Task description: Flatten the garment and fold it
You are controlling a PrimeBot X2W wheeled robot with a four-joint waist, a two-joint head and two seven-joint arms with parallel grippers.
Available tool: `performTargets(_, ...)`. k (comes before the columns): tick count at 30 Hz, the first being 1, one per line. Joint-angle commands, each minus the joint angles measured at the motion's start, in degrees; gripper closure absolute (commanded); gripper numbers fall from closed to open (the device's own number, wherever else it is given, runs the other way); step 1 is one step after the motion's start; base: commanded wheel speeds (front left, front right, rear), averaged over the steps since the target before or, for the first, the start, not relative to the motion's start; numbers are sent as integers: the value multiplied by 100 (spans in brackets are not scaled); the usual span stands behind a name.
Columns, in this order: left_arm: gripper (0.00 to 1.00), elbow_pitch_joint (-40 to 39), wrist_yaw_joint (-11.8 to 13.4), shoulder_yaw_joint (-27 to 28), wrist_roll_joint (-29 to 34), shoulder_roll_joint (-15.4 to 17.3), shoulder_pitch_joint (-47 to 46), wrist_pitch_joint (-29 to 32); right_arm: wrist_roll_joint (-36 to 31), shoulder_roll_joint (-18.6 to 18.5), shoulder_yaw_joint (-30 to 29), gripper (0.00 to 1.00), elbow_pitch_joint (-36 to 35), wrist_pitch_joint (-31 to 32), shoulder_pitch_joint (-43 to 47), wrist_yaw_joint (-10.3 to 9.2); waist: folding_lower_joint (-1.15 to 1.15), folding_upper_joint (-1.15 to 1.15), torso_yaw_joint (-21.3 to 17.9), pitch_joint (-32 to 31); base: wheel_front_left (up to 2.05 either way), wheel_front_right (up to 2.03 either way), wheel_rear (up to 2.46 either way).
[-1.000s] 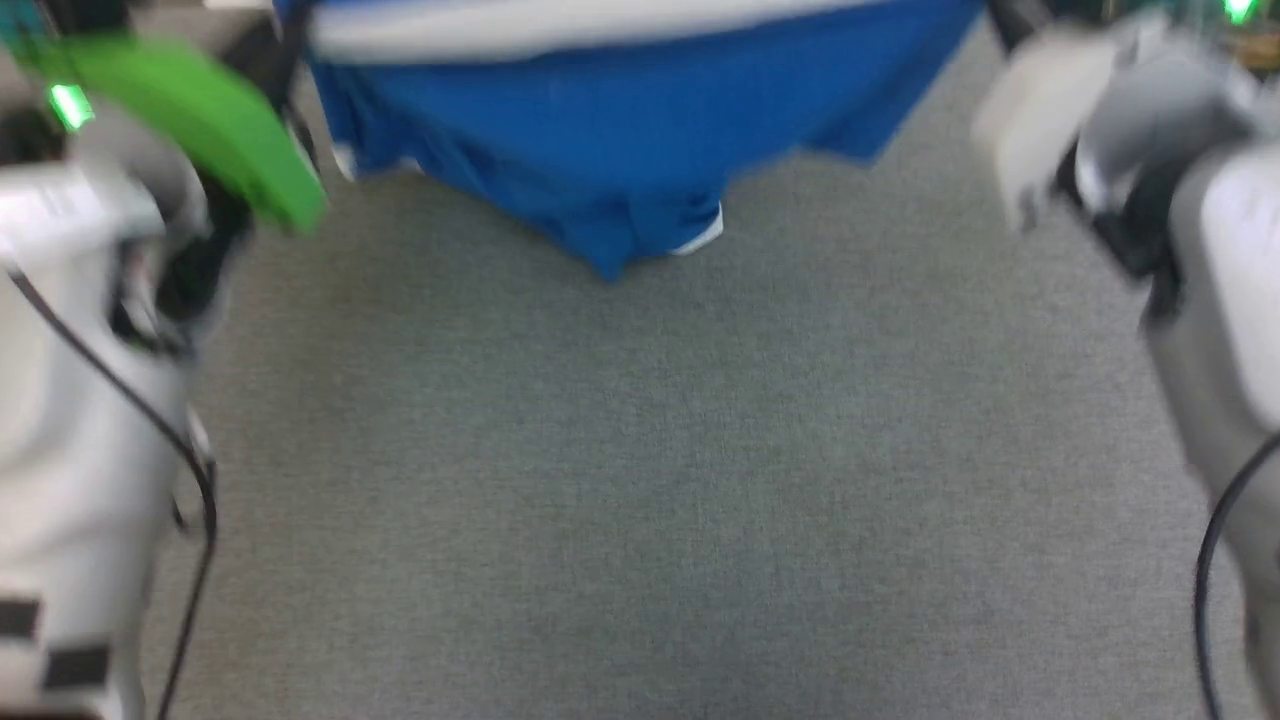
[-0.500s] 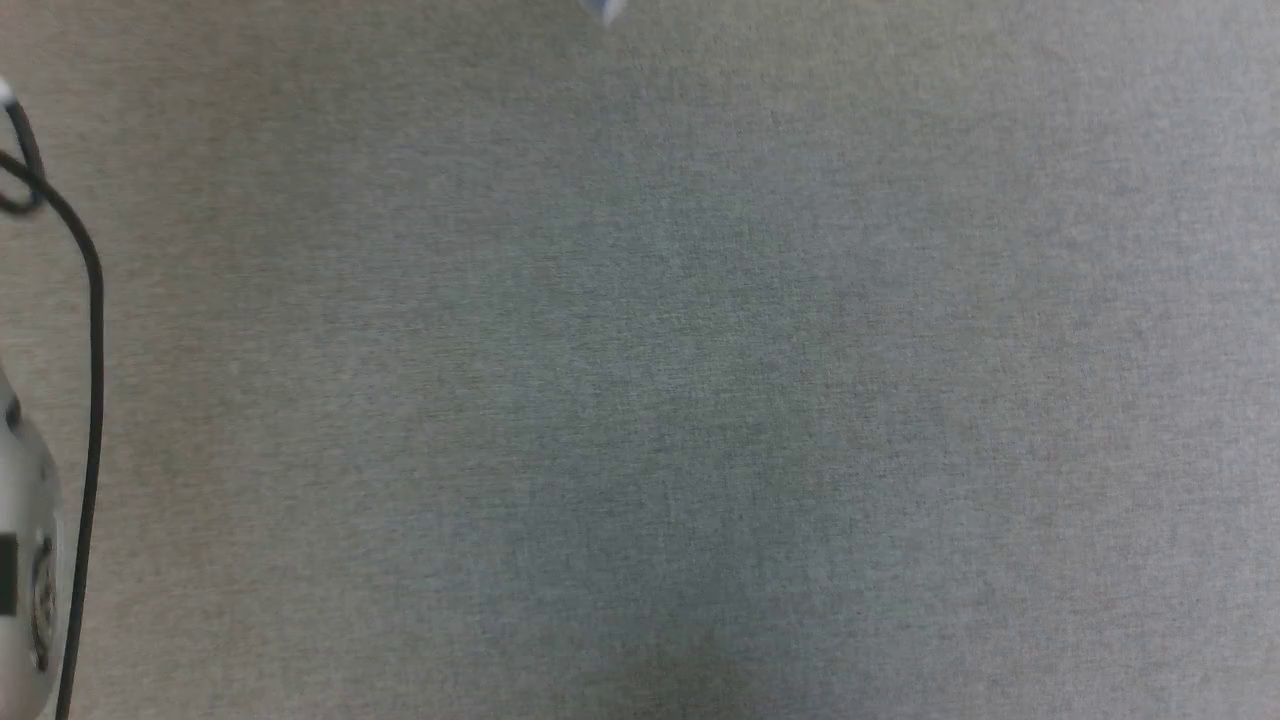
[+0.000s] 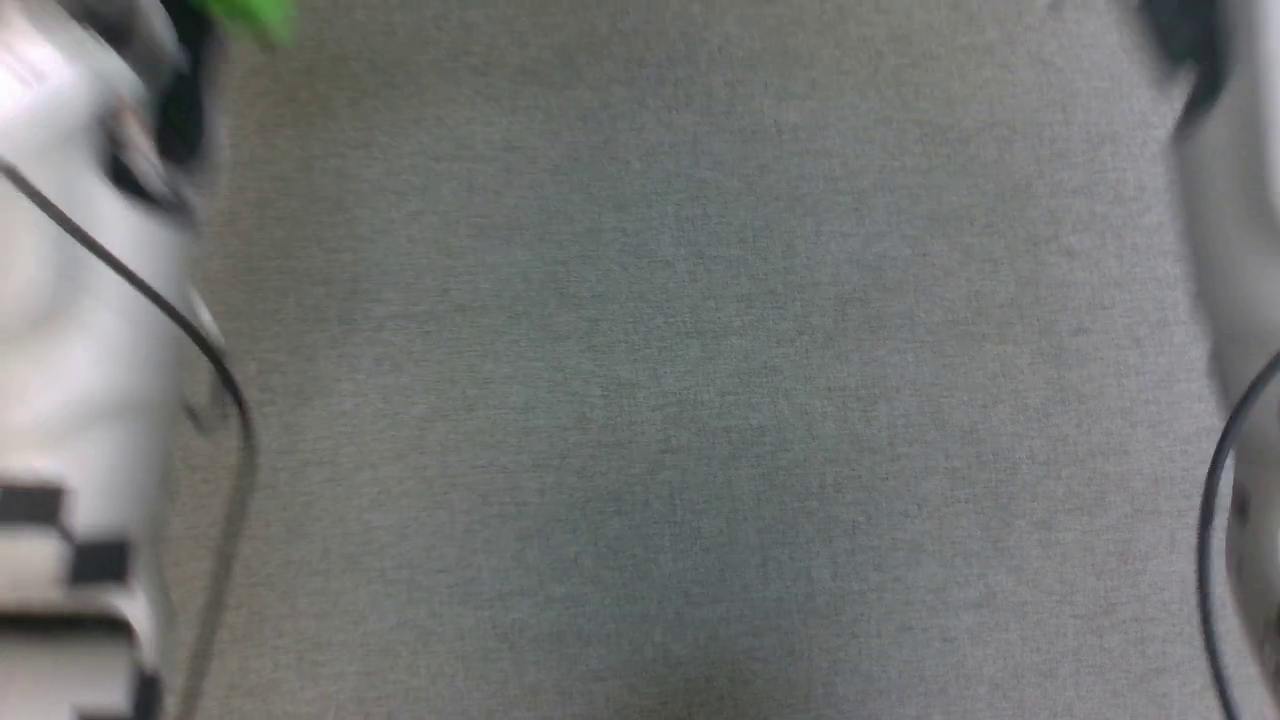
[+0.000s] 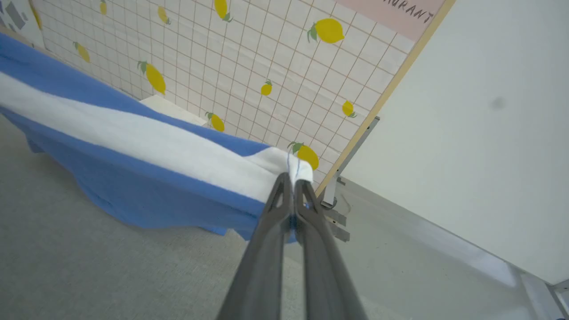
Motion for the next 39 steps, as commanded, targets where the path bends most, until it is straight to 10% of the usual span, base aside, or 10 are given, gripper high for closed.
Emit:
performTargets(1, 100, -97, -43, -47, -87, -12, 377, 72, 214, -138, 84, 100, -198, 94, 413, -49, 0, 0, 173, -222, 0, 0, 0)
performTargets(10, 100, -1308, -66, -698, -479, 221, 3277, 1042, 1362, -813, -270, 100, -2784, 1470, 4289, -49, 0, 0, 362, -874, 0, 0, 0)
performTargets(24, 100, -3647, 927, -872, -867, 837, 6480, 1869, 1314, -312, -1345, 100, -4935, 3289, 8126, -49, 0, 0, 343, -1518, 0, 0, 0)
performTargets(30, 100, -4474, 999, -880, -898, 632, 6319, 1788, 1235, -556, -1512, 100, -5594, 3214, 7868, -49, 0, 0, 518, -1554, 0, 0, 0)
performTargets(39, 100, -4073, 908, -825, -763, 189, 4798, 1754, 1340, -1038, -1116, 100, -4807, 2704, 5722, -49, 0, 0, 839, -1231, 0, 0, 0)
